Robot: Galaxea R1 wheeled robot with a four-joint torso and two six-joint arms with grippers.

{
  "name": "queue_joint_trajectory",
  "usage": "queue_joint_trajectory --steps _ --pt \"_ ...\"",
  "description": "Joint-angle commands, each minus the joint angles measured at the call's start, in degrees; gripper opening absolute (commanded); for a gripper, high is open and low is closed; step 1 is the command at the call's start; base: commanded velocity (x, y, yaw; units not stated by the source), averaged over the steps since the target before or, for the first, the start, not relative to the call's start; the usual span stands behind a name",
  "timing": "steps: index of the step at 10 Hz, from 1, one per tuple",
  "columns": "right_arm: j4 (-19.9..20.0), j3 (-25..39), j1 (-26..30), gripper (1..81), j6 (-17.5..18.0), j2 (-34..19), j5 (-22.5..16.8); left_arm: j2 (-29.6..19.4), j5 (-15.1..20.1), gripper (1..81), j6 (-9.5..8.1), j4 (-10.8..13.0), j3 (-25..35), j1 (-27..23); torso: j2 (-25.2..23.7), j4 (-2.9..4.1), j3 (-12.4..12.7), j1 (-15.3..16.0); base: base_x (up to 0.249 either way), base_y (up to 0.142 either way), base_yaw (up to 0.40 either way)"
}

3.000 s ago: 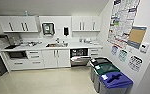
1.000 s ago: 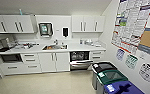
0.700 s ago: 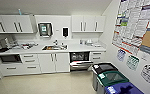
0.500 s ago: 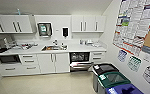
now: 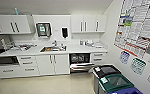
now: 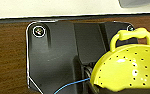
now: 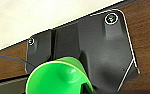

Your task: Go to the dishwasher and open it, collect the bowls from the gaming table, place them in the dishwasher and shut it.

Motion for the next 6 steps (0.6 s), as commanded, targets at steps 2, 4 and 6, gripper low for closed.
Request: queue_joint_trajectory --steps 2,4,6 --pt "-0.43 -0.31 2.44 1.0 -0.11 -0.71 -1.41 -0.14 3.32 1.0 0.09 -0.39 0.21 -2.92 0.00 0.00 0.00 0.00 0.122 0.000 0.000" --pt "-0.43 -0.31 2.44 1.0 -0.11 -0.62 -1.41 -0.14 3.32 1.0 0.09 -0.39 0.21 -2.93 0.00 0.00 0.00 0.00 0.113 0.000 0.000" --pt "-0.43 -0.31 2.36 1.0 -0.11 -0.71 -1.41 -0.05 3.32 1.0 0.09 -0.39 0.30 -2.92 0.00 0.00 0.00 -0.01 0.111 0.000 0.000"
